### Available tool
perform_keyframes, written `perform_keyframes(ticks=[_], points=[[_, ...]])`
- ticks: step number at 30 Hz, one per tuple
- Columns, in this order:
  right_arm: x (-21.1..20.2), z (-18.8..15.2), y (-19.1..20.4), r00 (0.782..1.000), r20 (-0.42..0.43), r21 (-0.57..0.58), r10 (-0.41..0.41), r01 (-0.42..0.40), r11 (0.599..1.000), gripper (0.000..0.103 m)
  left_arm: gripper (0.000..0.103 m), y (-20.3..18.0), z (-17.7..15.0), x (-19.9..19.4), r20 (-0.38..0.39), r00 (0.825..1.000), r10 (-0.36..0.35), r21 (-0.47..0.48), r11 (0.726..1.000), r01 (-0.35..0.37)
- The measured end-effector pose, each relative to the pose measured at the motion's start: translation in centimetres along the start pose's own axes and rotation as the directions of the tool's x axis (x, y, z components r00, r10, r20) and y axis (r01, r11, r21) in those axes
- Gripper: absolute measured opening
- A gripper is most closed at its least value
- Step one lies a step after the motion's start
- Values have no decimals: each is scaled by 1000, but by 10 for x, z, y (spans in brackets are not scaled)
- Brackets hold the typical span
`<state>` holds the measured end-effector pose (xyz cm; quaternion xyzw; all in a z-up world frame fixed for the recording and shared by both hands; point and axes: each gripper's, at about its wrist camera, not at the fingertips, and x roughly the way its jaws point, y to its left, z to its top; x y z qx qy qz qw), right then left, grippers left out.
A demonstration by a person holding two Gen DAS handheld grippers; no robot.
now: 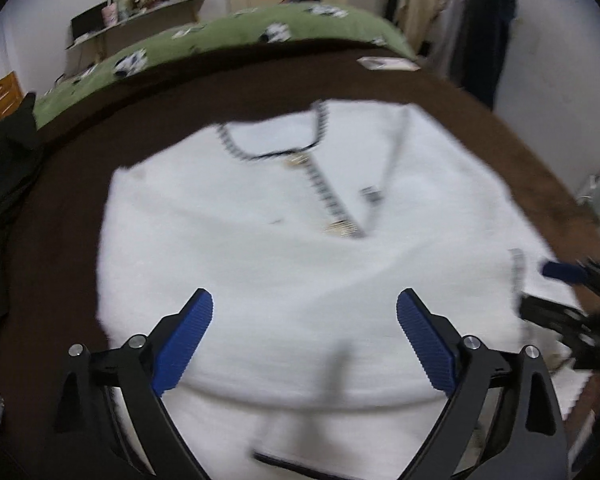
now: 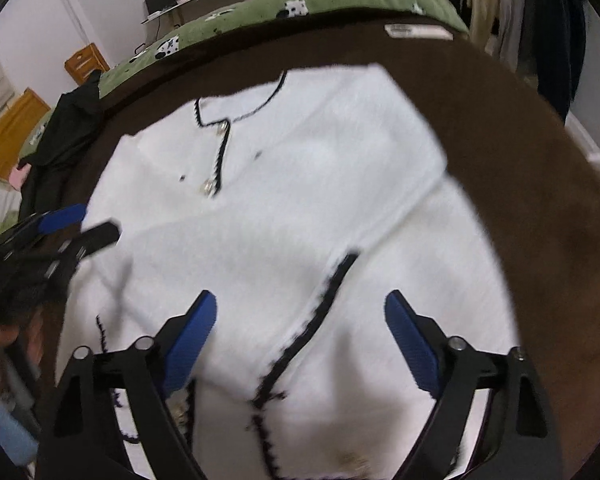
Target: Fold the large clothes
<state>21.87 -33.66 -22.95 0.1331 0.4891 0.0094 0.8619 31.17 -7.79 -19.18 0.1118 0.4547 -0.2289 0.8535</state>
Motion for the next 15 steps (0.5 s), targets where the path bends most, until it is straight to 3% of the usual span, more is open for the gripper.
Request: perform_keyframes(ticks=[2,4,5,6,9,15], points=[[5,-10,2,1000,-16,15,9,-9,1000,77,91,16,-2,12,-5,1000,19,-1,1000,-19],[13,-22,7,999,-43,23,25,-24,999,63,91,29,-3,22,2,999,38,-11,999,-38],[17,-26,9,998,-52,25,42,-41,999,46,91,36,-3,27,7,999,48,-22,999,-47],[19,-29,10,997,-59,30,53,-51,998,37,91,39,-3,29,14,998,54,-31,998,-53],[22,-35,16,996,-68,24,63,-62,998,21,91,50,-4,40,7,999,45,-57,997,-45],[3,-42,27,994,-91,-9,57,-58,998,17,91,63,-13,56,-22,1000,14,-126,992,-17]])
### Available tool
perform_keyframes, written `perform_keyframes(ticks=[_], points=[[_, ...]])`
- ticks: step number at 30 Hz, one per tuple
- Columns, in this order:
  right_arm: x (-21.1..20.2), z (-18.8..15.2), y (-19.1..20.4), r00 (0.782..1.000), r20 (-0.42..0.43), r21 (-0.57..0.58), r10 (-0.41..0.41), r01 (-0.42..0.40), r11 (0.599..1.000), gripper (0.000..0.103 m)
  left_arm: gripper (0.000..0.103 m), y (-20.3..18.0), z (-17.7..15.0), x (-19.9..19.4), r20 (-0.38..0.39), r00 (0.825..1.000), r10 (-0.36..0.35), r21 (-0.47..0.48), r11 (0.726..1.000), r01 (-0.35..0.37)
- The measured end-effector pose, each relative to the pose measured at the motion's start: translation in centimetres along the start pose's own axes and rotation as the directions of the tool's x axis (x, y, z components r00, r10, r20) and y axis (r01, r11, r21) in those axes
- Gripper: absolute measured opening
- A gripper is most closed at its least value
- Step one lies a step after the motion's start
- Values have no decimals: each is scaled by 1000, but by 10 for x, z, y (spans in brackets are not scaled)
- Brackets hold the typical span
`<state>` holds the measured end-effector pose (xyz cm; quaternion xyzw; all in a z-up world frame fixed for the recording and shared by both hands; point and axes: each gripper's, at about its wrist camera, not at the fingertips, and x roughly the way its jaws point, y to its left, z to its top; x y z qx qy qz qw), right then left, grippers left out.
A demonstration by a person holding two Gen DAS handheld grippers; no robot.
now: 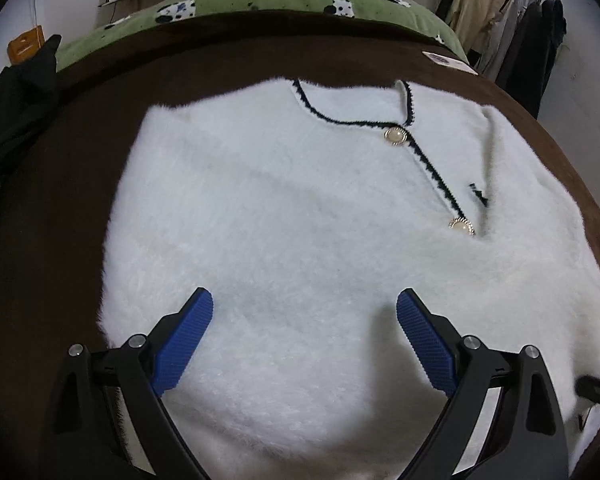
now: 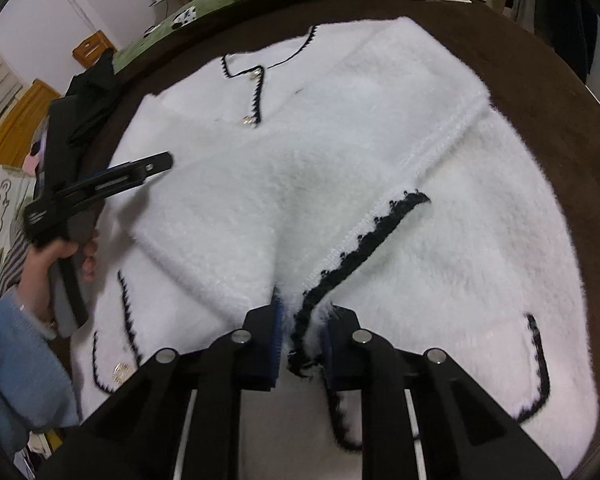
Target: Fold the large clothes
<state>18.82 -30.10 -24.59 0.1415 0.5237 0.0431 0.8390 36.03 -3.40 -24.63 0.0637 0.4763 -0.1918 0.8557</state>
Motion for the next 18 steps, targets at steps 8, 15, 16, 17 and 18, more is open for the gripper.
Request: perform_keyframes(ticks=[8,15,16,17,18], points=[[8,-30,3,998,-56,-28,-21,20,999,17,93,-4,-5,13,-26,1000,-10,39,999,11],[8,-32,3,999,-48,-49,-15,13,999,17,94,-4,-6,14,-22,1000,-9,43,999,10],[9,-30,3,999,-48,-53,-17,14,999,17,94,-4,-6,14,-22,1000,-8,44,999,9],[8,-30,4,999,-47,-60,-19,17,998,18,94,-3,-6,14,-22,1000,-7,43,999,8],[7,-31,5,999,-45,-66,-22,19,998,18,94,-3,-6,13,-19,1000,-5,43,999,6]])
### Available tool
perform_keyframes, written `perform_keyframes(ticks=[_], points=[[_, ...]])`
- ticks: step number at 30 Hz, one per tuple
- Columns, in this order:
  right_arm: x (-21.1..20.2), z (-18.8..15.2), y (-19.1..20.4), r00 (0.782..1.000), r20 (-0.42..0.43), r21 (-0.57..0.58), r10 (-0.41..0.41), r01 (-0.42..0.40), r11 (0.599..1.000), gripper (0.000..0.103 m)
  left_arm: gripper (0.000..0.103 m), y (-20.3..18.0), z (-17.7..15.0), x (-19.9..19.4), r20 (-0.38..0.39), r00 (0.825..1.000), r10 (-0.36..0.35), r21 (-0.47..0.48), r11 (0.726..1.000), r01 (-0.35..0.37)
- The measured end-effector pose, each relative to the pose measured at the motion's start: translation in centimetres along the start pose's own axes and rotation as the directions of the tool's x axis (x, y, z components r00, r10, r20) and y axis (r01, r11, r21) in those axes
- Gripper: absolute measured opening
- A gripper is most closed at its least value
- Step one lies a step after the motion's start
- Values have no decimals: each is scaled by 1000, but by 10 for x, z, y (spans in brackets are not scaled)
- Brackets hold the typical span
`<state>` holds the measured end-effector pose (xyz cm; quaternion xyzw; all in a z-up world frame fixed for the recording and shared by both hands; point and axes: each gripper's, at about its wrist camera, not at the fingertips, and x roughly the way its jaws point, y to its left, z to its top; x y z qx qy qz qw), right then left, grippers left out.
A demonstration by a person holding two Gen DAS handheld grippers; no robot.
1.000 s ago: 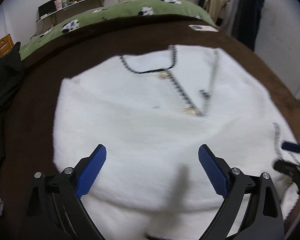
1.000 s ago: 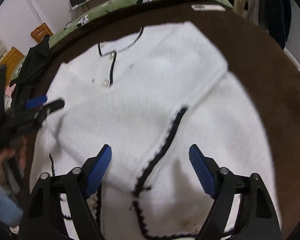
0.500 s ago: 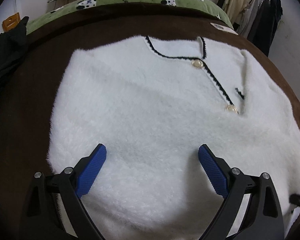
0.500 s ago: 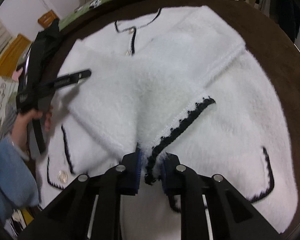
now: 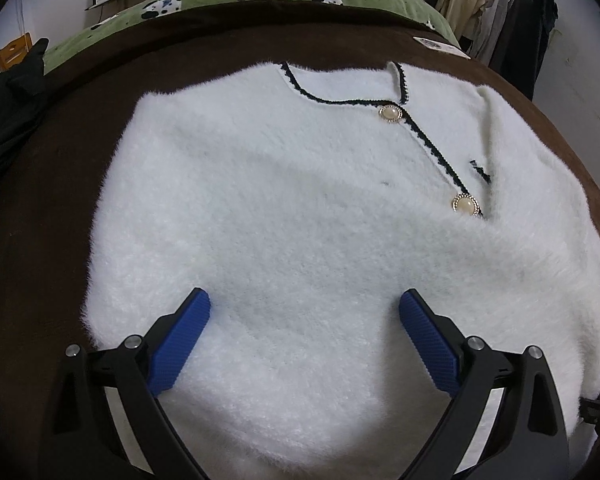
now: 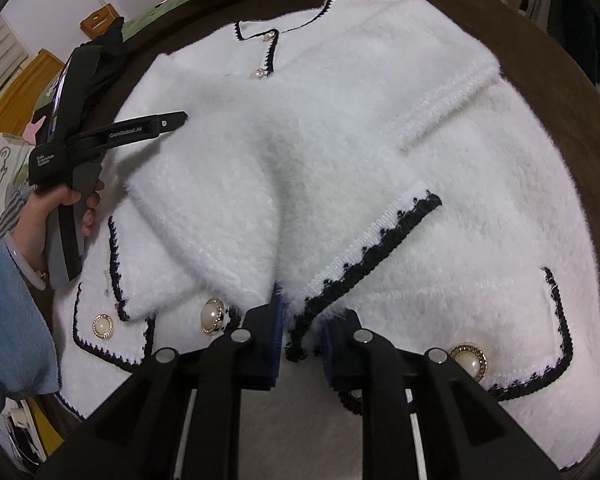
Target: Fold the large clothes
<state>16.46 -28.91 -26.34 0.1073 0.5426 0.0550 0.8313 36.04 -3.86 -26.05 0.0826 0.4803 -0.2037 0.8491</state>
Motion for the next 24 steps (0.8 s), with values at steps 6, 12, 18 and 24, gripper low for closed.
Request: perform_keyframes(ticks=[6,12,18,24], points=[[-5,4,4,1000,9,-18,-12,13,1000,19,92,-1,1,-6,-6,1000,5,11,1000,-5],[-21,8,6,997,68,-41,-46,49,998,73,91,-3,3,-18,-5,1000,10,16,1000,-10],[-40,15,12,991,121,-81,-65,75,994,86,91,-3,8,-45,10,1000,-6,5,1000,6],[-65,25,16,985,160,-104,-62,80,991,91,92,-5,10,-94,13,1000,-13,9,1000,13]])
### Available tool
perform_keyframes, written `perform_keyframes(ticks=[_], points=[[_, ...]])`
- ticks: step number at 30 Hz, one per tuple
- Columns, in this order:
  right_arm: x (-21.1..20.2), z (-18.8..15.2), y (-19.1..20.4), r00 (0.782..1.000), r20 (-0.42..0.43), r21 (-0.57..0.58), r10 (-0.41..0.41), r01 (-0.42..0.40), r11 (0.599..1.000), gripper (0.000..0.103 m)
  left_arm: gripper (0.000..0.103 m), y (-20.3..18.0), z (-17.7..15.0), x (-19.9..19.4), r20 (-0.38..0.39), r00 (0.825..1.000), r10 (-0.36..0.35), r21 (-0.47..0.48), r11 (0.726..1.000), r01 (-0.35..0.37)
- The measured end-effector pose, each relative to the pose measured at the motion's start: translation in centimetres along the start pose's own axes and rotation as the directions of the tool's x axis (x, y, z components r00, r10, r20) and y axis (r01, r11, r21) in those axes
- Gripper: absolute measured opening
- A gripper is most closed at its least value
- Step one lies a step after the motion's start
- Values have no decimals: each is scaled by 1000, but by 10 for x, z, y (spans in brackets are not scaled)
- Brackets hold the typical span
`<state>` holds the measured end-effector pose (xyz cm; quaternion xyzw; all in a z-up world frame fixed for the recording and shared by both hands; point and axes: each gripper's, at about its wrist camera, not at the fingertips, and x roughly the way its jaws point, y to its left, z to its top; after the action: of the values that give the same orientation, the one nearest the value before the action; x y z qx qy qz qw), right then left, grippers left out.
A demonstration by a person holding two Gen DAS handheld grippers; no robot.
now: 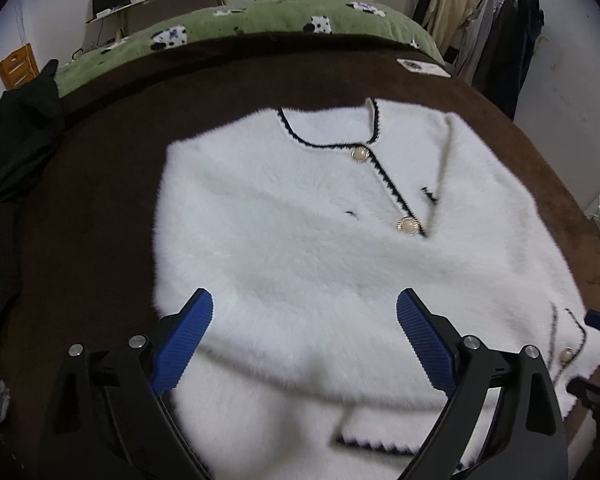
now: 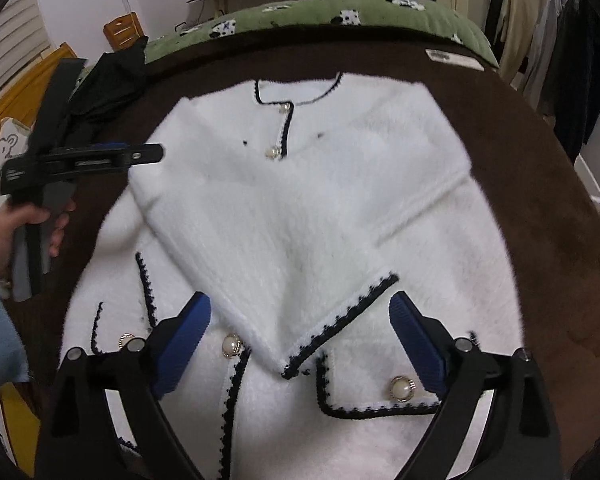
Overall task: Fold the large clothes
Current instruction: 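Release the right tool and move both tools over the folded cardigan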
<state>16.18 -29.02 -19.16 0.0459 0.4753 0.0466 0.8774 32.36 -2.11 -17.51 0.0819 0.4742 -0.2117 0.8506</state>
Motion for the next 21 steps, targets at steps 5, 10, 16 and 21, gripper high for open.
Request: perform_keyframes(ticks=[5,10,16,21], points=[[-18,6,-7,1000,3,-11,-19,19,1000,97,97,2,-17,-43,3,999,50,-45,998,-50],[-29,0,-25,997,-17,-21,-75,75,997,97,97,1,-52,-68,-31,995,90,-99,991,-92],[-27,-27,-67,986,-100,16,-136,138,990,97,97,14,-104,-80,-80,991,109,-208,970,-124],[-31,-55,-110,976,-146,114,-163,181,977,97,97,26,-158,-80,-128,988,90,-296,947,-125]])
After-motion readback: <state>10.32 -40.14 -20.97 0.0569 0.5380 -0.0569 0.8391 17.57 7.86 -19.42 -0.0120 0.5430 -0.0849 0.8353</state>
